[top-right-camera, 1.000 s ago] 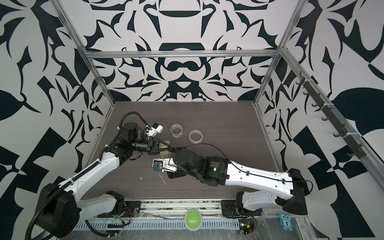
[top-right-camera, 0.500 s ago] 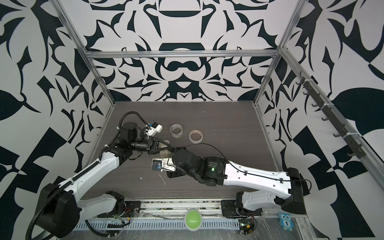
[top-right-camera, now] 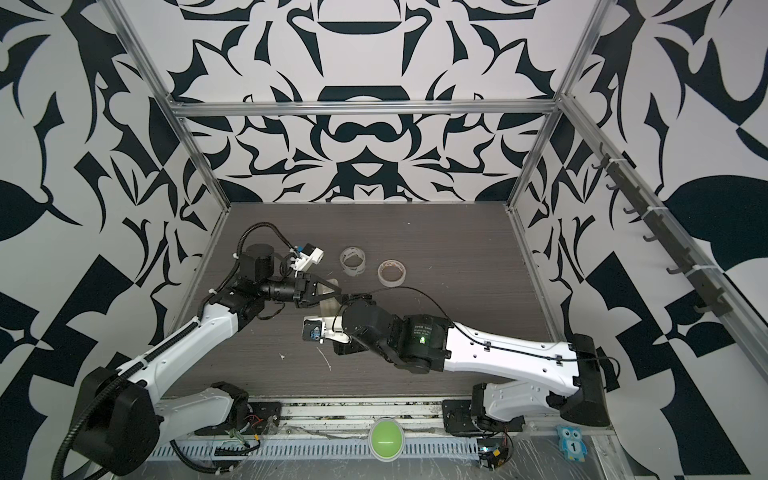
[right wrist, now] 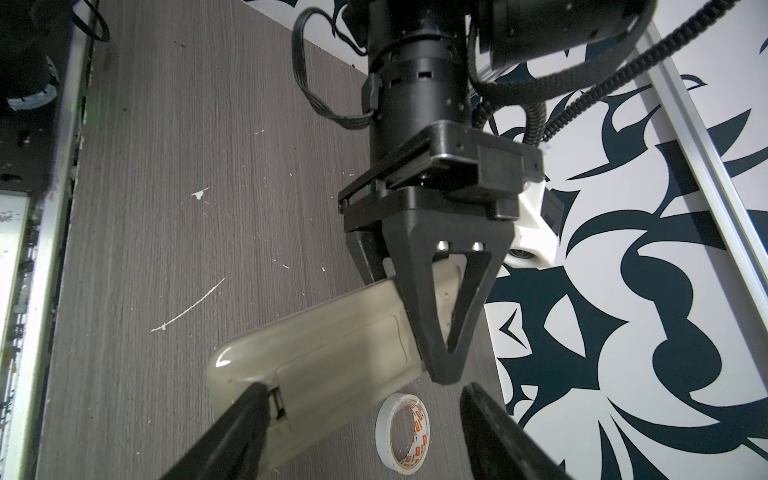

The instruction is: Load the batteries into the remote control

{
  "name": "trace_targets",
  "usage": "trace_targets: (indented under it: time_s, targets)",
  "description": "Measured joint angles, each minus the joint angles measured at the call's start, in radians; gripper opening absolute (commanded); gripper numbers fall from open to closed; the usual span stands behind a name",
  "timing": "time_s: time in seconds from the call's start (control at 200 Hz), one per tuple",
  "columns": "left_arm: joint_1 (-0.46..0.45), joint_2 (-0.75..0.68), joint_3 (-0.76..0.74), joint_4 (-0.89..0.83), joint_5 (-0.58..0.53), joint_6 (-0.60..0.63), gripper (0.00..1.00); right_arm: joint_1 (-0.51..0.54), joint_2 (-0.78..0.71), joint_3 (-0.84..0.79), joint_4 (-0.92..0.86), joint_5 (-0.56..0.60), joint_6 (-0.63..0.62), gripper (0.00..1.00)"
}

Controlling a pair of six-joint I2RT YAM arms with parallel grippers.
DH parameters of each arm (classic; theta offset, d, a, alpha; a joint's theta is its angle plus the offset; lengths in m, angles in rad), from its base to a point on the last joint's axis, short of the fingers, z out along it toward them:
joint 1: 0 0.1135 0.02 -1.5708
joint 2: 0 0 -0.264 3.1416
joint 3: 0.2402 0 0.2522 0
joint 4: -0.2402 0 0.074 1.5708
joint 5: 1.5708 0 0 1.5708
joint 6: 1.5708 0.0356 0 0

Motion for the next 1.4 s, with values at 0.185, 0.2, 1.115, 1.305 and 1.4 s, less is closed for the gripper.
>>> trace_targets:
  time_s: [0.185, 0.2, 1.115, 1.305, 1.4]
  targets:
    - [0.002, 0.005, 0.000, -0.003, -0.007, 0.005, 0.00, 0.001, 0.005, 0.000, 0.001, 0.013, -0.005, 0.76]
    - [0.002, 0.005, 0.000, -0.004, -0.007, 0.005, 0.00, 0.001, 0.005, 0.000, 0.001, 0.013, -0.005, 0.76]
    - [0.000, 0.007, 0.000, -0.021, 0.018, 0.006, 0.00, 0.000, -0.022, -0.008, 0.018, 0.002, -0.023, 0.75]
    - [0.000, 0.007, 0.000, -0.029, 0.023, 0.006, 0.00, 0.000, -0.029, -0.008, 0.024, 0.002, -0.024, 0.75]
    - [0.000, 0.007, 0.000, -0.032, 0.025, 0.006, 0.00, 0.000, -0.033, -0.008, 0.023, -0.018, -0.023, 0.75]
